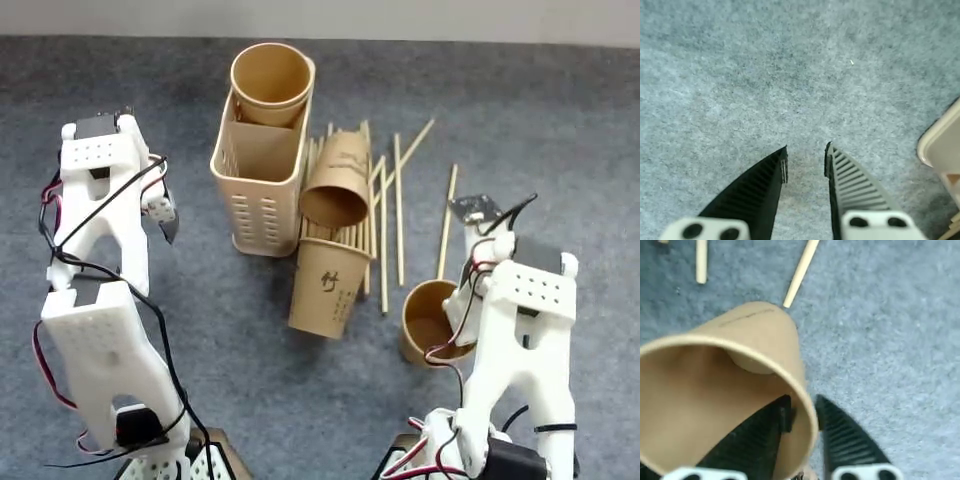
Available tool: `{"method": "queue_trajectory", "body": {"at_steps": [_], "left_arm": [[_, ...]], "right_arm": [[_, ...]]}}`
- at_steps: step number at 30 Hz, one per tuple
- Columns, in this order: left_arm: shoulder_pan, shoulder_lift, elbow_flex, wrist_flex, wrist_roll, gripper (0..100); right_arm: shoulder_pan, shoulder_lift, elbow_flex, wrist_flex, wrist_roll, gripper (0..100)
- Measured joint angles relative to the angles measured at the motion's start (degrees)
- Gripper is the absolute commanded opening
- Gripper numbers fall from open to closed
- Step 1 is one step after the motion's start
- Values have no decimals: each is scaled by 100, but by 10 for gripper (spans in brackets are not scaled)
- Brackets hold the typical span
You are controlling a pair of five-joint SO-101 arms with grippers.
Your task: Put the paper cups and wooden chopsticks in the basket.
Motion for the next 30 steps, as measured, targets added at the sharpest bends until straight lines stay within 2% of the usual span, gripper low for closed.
{"method": "queue_trajectory", "body": {"at_steps": [5, 10, 12, 17, 24, 30], "left_arm": [[0, 0, 0, 0, 0, 141], [0, 0, 0, 0, 0, 141], [0, 0, 0, 0, 0, 141], [0, 0, 0, 0, 0, 141], [0, 0, 0, 0, 0, 140], [0, 0, 105, 0, 0, 140]], "right_arm": [[0, -35, -589, -53, -44, 6], [-62, -35, -2690, -26, -1204, 6], [-343, -35, -3719, 0, -1697, 6], [-1723, 237, -6022, -290, -2637, 5], [-3156, 2585, -8484, -369, -2971, 5], [-3288, 4651, -10514, 62, -2998, 5]]}}
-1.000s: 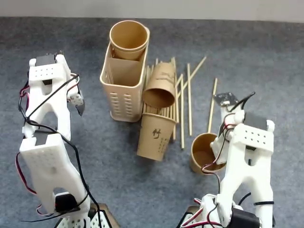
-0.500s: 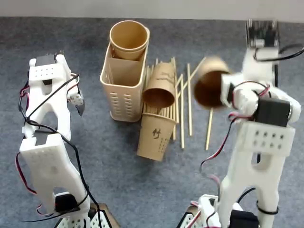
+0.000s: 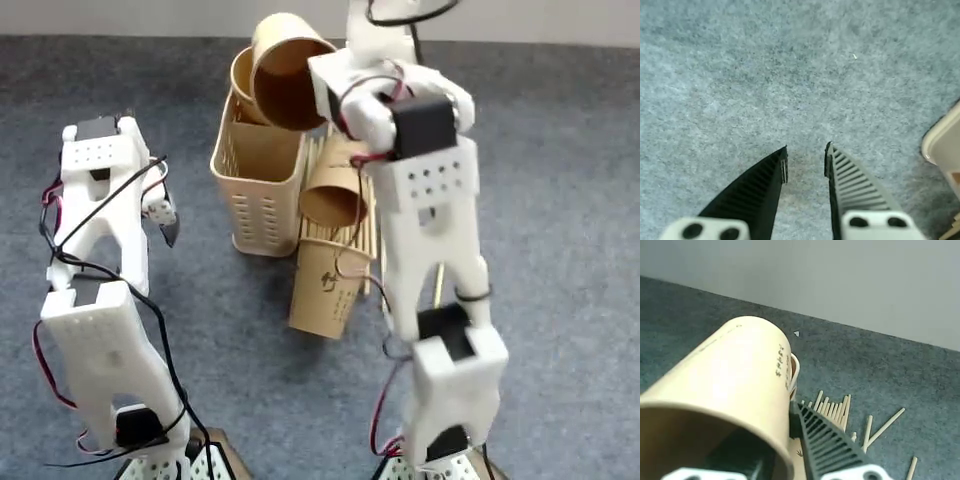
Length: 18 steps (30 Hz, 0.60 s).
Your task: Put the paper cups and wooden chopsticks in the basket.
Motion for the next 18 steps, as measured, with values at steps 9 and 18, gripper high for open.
{"method": "queue_trajectory", "body": {"at_steps": [9, 18], "left_arm": [[0, 0, 0, 0, 0, 140], [0, 0, 9, 0, 0, 140]], "right_arm": [[0, 756, -747, 193, 0, 5], [-290, 1187, -818, 721, -18, 23]]}}
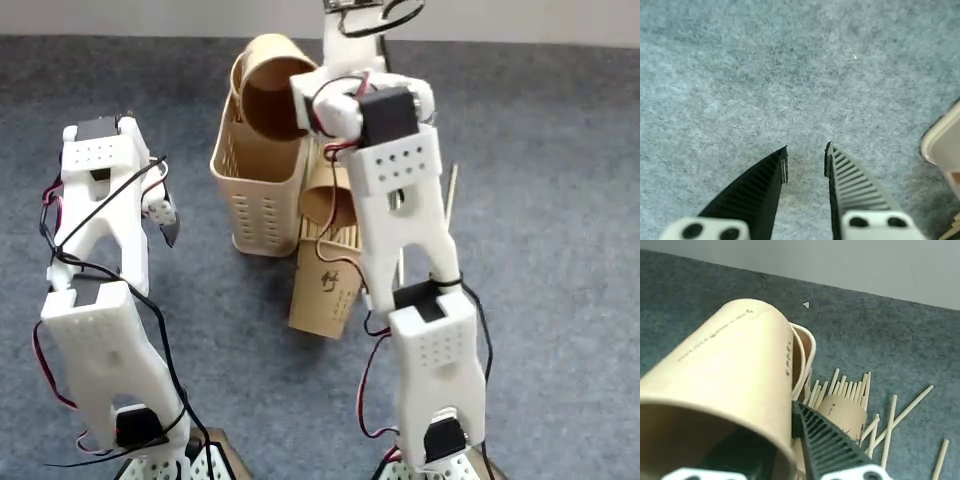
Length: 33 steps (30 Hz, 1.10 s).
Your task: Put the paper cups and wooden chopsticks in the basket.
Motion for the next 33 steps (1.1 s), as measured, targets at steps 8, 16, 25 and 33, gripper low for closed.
{"method": "queue_trajectory", "body": {"at_steps": [8, 16, 25, 33], "left_arm": [[0, 0, 158, -62, 0, 140], [0, 0, 334, -316, 0, 140], [0, 0, 352, -316, 0, 140], [0, 0, 352, -325, 0, 140]], "right_arm": [[-44, 35, 0, -1073, 0, 124], [-62, 35, -800, -1231, 0, 124], [-62, 35, -721, -1600, 0, 124], [-62, 35, -703, -2708, 0, 124]]}}
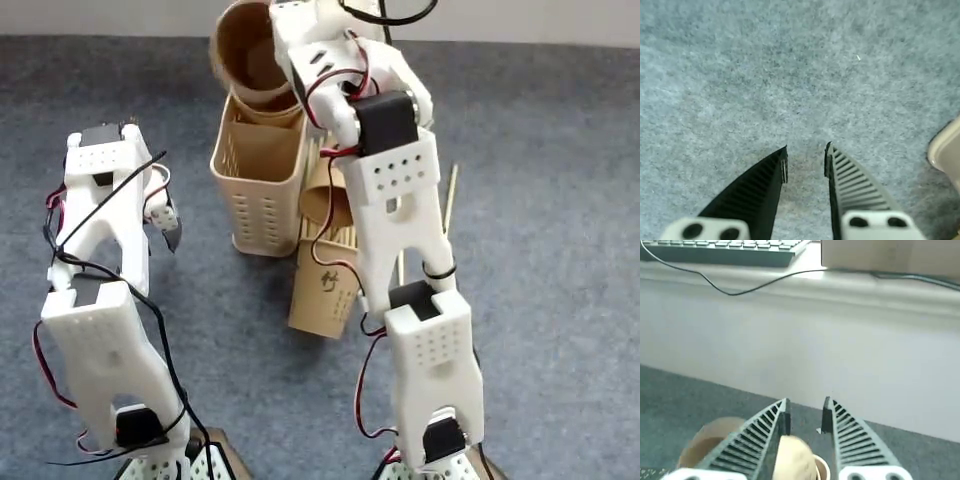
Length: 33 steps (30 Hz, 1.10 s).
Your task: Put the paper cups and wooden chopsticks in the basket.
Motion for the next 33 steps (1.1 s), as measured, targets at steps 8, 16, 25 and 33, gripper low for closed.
{"method": "queue_trajectory", "body": {"at_steps": [8, 16, 25, 33], "left_arm": [[0, 0, 0, 0, 0, 140], [0, 0, 0, 0, 0, 140], [0, 0, 0, 0, 0, 140], [0, 0, 0, 0, 0, 140]], "right_arm": [[0, 343, 0, 378, 0, 124], [-141, 457, -255, 914, 0, 124], [44, 510, -712, 1143, -589, 124], [-484, 176, -985, 2198, -932, 124]]}}
